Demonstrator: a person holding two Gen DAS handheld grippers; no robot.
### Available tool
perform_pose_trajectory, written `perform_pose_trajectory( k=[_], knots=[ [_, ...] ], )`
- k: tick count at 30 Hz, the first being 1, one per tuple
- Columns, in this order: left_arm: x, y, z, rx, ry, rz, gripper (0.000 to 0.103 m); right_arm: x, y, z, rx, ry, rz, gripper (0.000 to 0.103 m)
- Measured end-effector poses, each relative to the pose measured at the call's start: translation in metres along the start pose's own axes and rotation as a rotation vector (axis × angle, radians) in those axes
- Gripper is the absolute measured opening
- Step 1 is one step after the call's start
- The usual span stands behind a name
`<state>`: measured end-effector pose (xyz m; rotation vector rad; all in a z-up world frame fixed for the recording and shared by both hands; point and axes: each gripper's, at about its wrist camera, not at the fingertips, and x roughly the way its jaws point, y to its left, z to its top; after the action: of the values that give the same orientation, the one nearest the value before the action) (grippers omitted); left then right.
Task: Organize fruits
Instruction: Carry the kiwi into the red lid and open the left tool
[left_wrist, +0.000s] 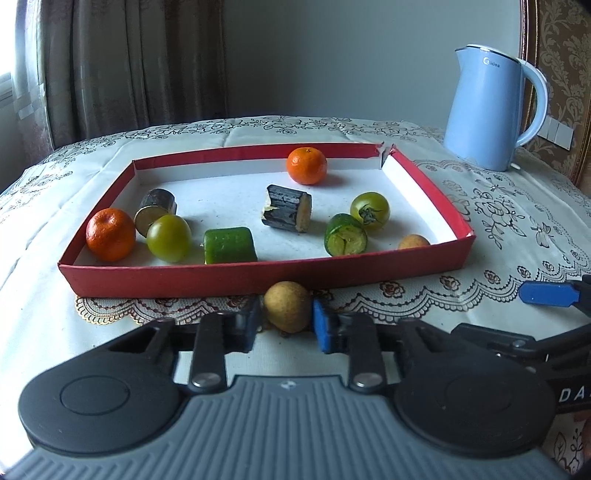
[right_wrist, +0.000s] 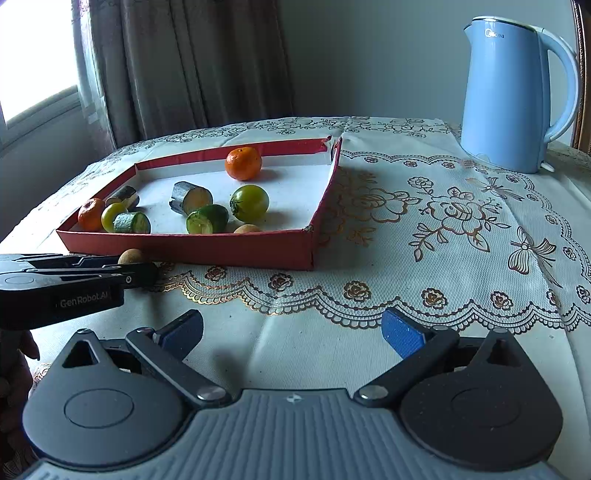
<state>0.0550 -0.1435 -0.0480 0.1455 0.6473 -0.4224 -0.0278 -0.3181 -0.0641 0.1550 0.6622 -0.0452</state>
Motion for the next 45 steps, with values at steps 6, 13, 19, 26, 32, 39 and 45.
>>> perform_pose_trajectory(
  k=[6, 13, 19, 26, 32, 39, 45],
  knots=[
    [-0.002, -0.001, -0.001, 0.008, -0.005, -0.004, 0.025, 0.000, 0.000, 0.000, 0.000, 0.000, 0.000, 0.103],
    [-0.028, 0.000, -0.002, 0.001, -0.053, -0.006, 0.025, 0.000, 0.000, 0.000, -0.001, 0.000, -0.001, 0.103],
    [-0.038, 0.018, 0.033, -0.036, -0.126, 0.077, 0.025, 0.000, 0.000, 0.001, -0.005, 0.001, -0.004, 0.103],
    [-0.008, 0.030, 0.073, -0.039, -0.116, 0.196, 0.025, 0.001, 0.000, 0.001, -0.006, 0.000, -0.004, 0.103],
    [0.021, 0.036, 0.078, -0.043, -0.070, 0.226, 0.025, 0.001, 0.000, 0.001, -0.010, 0.001, -0.007, 0.103],
    [0.045, 0.035, 0.069, -0.025, -0.012, 0.245, 0.025, 0.001, 0.001, 0.000, -0.015, 0.002, -0.010, 0.103],
    [0.049, 0.035, 0.067, -0.016, -0.017, 0.249, 0.025, 0.002, 0.001, 0.000, -0.017, 0.002, -0.012, 0.103]
  ],
)
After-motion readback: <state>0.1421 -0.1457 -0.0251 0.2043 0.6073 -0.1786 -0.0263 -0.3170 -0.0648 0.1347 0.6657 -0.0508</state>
